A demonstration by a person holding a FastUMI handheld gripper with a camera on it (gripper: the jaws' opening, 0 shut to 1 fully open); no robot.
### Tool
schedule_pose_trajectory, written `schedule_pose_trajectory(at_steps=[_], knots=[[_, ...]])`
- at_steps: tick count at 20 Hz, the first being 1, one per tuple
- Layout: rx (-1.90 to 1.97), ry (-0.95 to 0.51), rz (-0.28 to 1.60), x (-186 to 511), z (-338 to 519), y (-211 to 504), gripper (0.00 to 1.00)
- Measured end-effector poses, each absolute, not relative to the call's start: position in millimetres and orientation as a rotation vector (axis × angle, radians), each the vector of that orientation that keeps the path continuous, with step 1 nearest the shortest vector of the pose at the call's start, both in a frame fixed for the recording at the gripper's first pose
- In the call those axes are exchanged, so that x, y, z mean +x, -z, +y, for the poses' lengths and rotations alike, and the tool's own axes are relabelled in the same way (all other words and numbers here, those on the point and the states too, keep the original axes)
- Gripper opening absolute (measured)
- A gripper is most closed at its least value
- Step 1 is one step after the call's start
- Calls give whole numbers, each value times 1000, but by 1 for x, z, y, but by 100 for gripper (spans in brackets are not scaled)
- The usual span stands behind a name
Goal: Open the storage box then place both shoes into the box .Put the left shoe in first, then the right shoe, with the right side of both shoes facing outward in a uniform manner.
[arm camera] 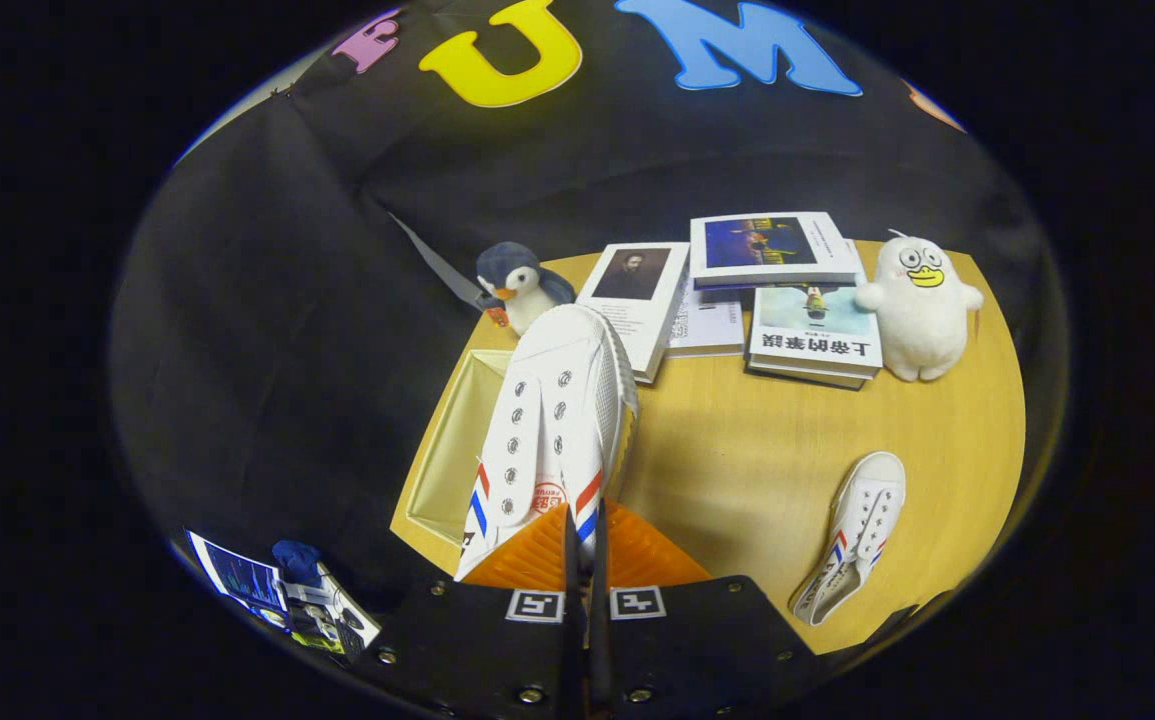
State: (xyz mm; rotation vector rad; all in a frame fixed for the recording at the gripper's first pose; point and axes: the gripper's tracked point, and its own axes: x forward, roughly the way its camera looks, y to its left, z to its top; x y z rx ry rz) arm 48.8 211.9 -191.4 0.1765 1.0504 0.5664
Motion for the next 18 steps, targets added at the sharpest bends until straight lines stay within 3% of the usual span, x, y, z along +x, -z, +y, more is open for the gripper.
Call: schedule_pose_trajectory(at_steps=[9,18], knots=[[97,-688,1105,61,303,217,2],[5,-717,1148,68,343,248,3]])
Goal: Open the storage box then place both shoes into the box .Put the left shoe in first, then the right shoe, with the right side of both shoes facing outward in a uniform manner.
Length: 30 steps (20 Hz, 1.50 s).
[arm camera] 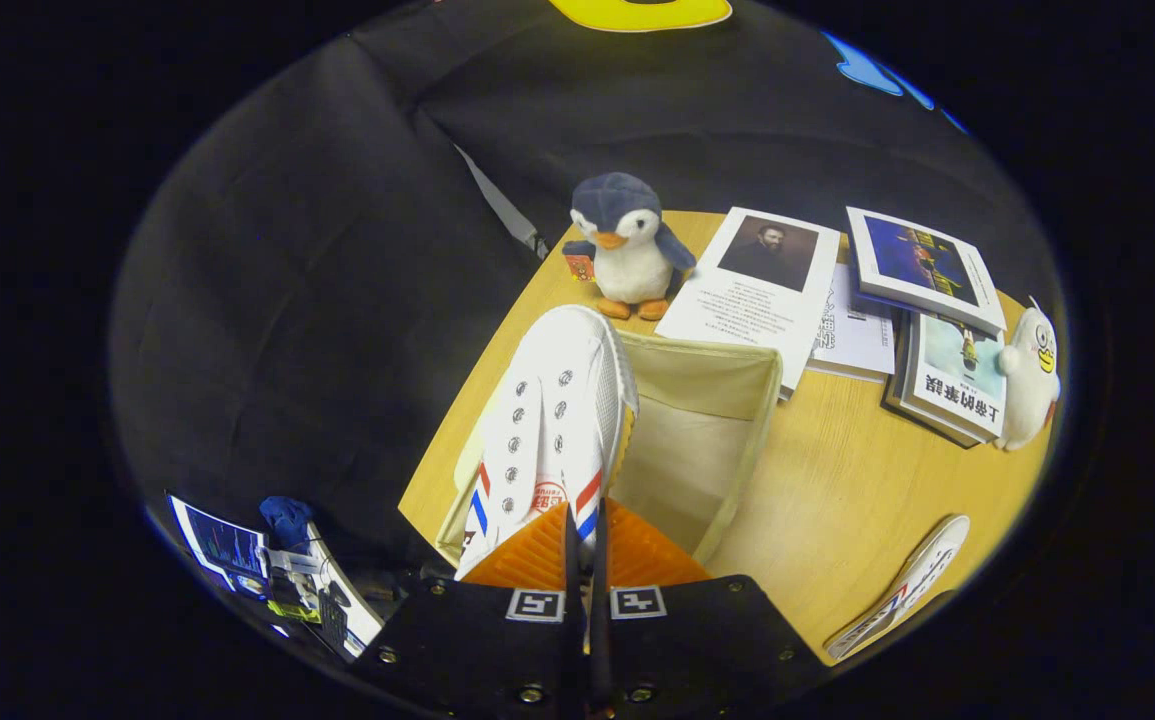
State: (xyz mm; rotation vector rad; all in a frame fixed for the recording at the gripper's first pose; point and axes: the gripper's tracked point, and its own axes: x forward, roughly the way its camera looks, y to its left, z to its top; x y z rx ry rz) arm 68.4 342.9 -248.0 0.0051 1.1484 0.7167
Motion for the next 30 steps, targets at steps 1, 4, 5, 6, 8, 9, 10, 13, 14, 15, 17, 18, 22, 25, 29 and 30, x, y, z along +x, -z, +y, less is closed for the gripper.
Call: schedule_pose_trajectory(at_steps=[1,4,5,6,8,9,10,13,14,15,17,18,22,25,29,30], knots=[[-18,-715,1146,70,344,252,3],[-47,-750,1113,72,355,261,15],[-54,-734,1093,76,354,257,43],[-69,-723,1068,80,352,258,71],[-59,-715,1035,86,343,240,98],[-46,-711,1029,87,340,238,98],[-34,-706,1025,88,335,236,98],[5,-684,1006,91,317,224,98],[14,-681,1003,90,310,223,98],[21,-677,1000,89,303,220,97],[42,-667,987,87,286,215,98],[55,-661,977,86,278,212,98],[81,-614,947,84,237,203,98],[91,-574,928,83,204,201,98],[107,-502,917,78,156,205,98],[118,-483,914,77,145,206,98]])
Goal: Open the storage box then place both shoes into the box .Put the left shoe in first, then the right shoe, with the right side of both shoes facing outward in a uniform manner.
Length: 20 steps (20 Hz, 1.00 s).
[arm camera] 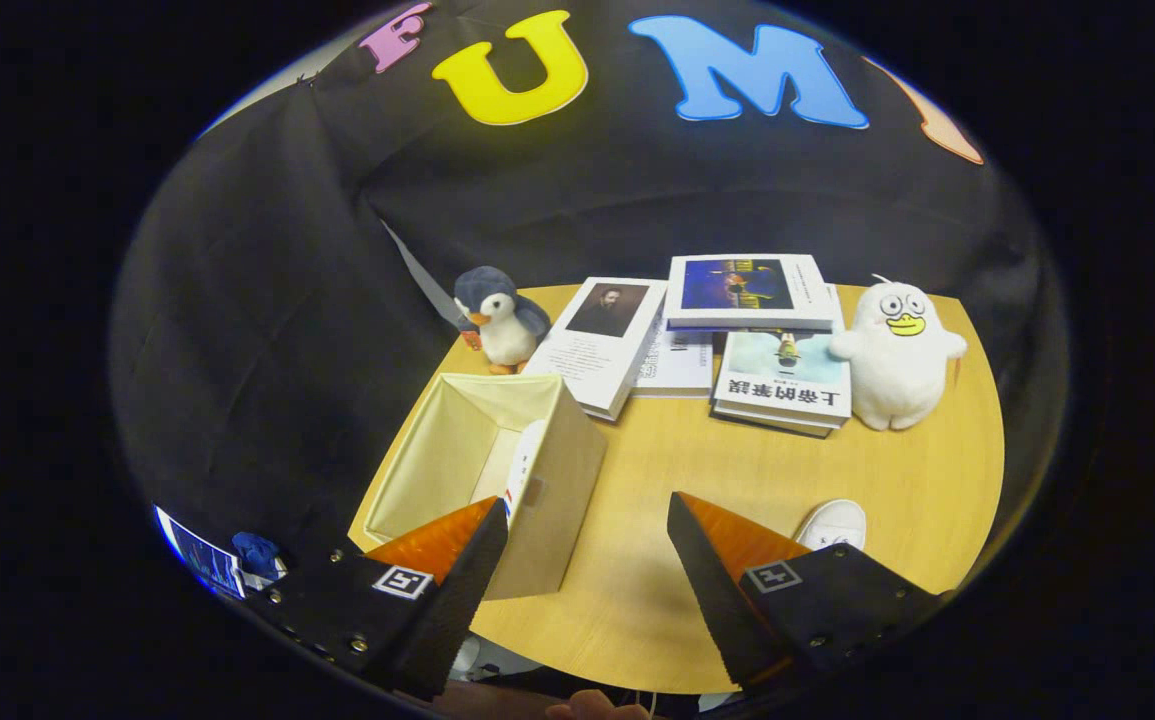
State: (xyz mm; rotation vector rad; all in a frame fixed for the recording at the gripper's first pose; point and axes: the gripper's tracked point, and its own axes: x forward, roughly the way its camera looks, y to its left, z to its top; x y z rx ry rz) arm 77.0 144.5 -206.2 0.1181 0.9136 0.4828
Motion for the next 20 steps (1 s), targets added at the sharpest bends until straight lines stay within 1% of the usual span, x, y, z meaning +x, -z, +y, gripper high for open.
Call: schedule_pose_trajectory(at_steps=[9,14,20], knots=[[227,-249,937,69,32,248,98],[275,-170,980,57,-9,280,98],[281,-96,1151,22,-44,337,98]])
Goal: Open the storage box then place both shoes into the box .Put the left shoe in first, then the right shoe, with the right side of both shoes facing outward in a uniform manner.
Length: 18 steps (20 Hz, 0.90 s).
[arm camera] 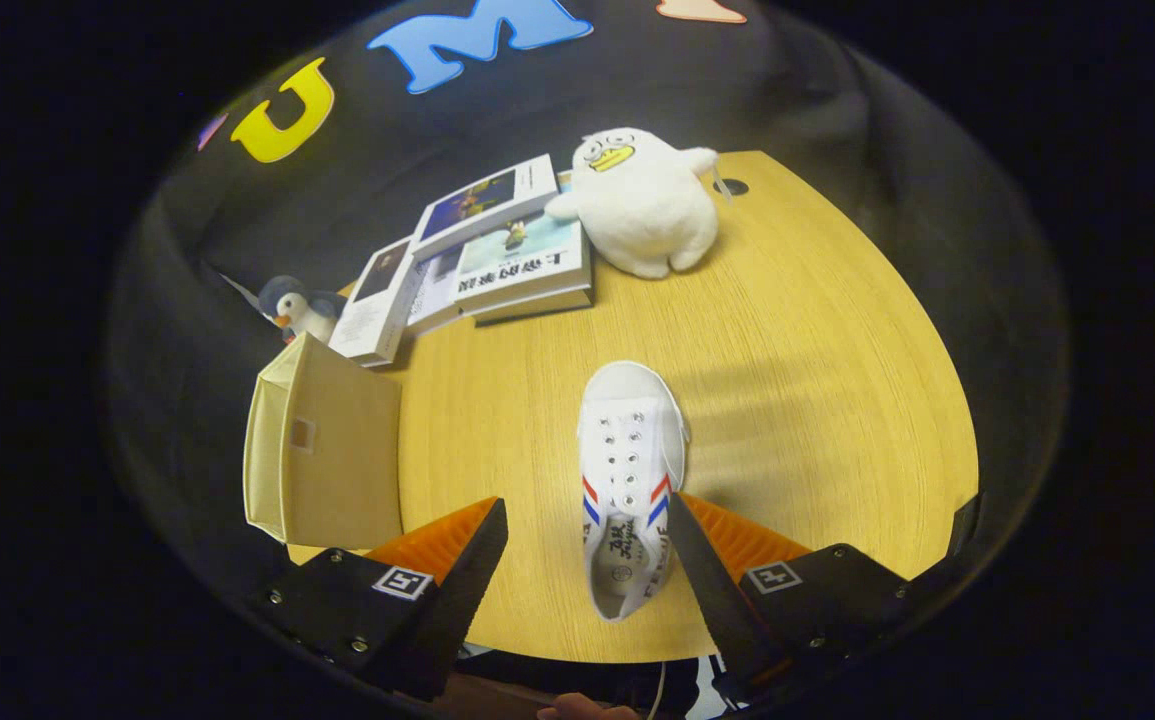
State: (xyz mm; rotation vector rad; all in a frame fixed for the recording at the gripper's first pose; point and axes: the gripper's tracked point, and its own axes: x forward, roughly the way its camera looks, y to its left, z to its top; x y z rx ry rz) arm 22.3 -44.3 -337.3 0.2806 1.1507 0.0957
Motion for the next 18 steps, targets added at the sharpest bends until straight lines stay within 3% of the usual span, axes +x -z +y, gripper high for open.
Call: schedule_pose_trajectory(at_steps=[12,14,16,18], knots=[[163,-51,1340,16,-79,426,97],[143,-70,1344,21,-78,433,93],[183,-129,1342,26,-64,433,77],[100,-149,1338,24,-67,430,33]])
